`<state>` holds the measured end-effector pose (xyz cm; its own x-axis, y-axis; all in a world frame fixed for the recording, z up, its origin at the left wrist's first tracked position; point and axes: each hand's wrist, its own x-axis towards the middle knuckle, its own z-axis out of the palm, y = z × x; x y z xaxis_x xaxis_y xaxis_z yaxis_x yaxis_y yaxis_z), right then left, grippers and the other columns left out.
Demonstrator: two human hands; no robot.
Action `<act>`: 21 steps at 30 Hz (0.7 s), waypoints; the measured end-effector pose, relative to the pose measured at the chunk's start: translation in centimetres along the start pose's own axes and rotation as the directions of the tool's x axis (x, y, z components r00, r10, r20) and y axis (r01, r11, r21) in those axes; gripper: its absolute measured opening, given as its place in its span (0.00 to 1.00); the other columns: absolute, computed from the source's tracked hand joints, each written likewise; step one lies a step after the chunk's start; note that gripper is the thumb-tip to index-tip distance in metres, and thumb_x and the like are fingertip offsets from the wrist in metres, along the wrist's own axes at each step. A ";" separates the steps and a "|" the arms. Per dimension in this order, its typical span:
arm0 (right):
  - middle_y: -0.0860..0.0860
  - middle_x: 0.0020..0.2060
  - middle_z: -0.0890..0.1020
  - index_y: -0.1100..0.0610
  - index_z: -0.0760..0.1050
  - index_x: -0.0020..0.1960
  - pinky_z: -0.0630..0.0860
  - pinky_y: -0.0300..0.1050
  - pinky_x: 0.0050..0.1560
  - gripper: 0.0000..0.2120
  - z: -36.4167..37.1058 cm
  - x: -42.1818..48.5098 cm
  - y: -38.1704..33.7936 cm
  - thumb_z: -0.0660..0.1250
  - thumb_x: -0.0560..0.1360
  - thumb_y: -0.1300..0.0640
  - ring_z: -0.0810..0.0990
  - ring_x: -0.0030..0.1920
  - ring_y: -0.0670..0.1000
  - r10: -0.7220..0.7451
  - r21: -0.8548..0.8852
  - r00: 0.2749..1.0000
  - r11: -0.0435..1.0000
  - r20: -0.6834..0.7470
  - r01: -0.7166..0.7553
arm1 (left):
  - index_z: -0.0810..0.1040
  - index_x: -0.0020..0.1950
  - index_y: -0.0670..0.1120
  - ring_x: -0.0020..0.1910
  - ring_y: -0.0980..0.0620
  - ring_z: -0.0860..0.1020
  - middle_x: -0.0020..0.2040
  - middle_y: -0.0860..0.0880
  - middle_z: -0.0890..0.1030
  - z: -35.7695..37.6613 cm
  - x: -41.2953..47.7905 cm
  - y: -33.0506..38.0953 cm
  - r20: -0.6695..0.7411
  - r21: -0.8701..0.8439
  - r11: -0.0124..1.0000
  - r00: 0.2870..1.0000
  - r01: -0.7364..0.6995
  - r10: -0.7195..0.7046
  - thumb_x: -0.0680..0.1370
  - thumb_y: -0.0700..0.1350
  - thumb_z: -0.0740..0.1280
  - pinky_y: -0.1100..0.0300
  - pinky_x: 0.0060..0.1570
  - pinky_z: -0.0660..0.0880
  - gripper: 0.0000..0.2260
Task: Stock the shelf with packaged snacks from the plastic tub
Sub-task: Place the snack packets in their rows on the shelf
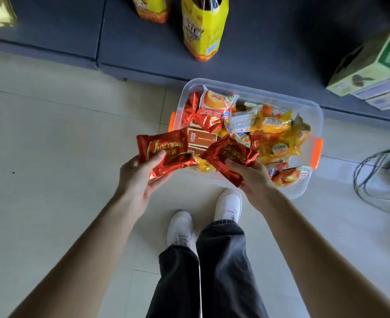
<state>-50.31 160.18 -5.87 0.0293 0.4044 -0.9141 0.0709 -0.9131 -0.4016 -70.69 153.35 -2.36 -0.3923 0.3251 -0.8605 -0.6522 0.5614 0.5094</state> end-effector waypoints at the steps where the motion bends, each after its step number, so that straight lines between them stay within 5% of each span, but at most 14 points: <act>1: 0.58 0.55 0.82 0.56 0.75 0.55 0.78 0.53 0.56 0.15 -0.4 -1.9 -0.6 0.72 0.71 0.64 0.81 0.54 0.58 -0.030 0.047 0.999 0.999 0.032 0.028 | 0.79 0.47 0.42 0.46 0.49 0.83 0.44 0.46 0.84 -0.1 -1.2 0.5 0.008 0.011 1.000 1.000 -0.020 0.019 0.74 0.38 0.71 0.57 0.42 0.82 0.04; 7: 0.58 0.55 0.82 0.59 0.73 0.63 0.73 0.52 0.59 0.25 -1.9 -13.4 -4.6 0.71 0.67 0.57 0.81 0.56 0.58 -0.152 0.253 0.979 0.961 0.140 0.113 | 0.78 0.57 0.42 0.51 0.48 0.83 0.51 0.46 0.84 -1.2 -9.9 4.9 0.139 0.058 0.991 0.984 -0.123 0.114 0.75 0.38 0.69 0.55 0.46 0.82 0.12; 13: 0.59 0.62 0.78 0.62 0.69 0.68 0.72 0.54 0.63 0.23 -1.8 -23.2 -8.4 0.65 0.75 0.54 0.77 0.62 0.59 -0.234 0.282 0.915 0.949 0.328 0.142 | 0.80 0.53 0.43 0.49 0.50 0.84 0.47 0.48 0.85 -1.8 -19.2 11.2 0.214 -0.027 0.972 0.948 -0.235 0.235 0.75 0.37 0.68 0.54 0.46 0.82 0.08; 21: 0.57 0.53 0.84 0.61 0.77 0.58 0.79 0.50 0.55 0.17 -0.9 -36.3 -16.7 0.67 0.71 0.56 0.82 0.55 0.58 -0.384 0.182 0.838 0.923 0.387 0.339 | 0.78 0.58 0.41 0.52 0.48 0.83 0.51 0.46 0.85 -1.8 -30.6 19.4 0.236 -0.128 0.901 0.870 -0.414 0.434 0.69 0.41 0.70 0.55 0.44 0.81 0.18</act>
<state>-51.66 160.79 34.10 -0.3886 0.6690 -0.6336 -0.1058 -0.7155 -0.6906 -72.48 152.90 33.84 -0.4709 0.7057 -0.5294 -0.5080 0.2738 0.8167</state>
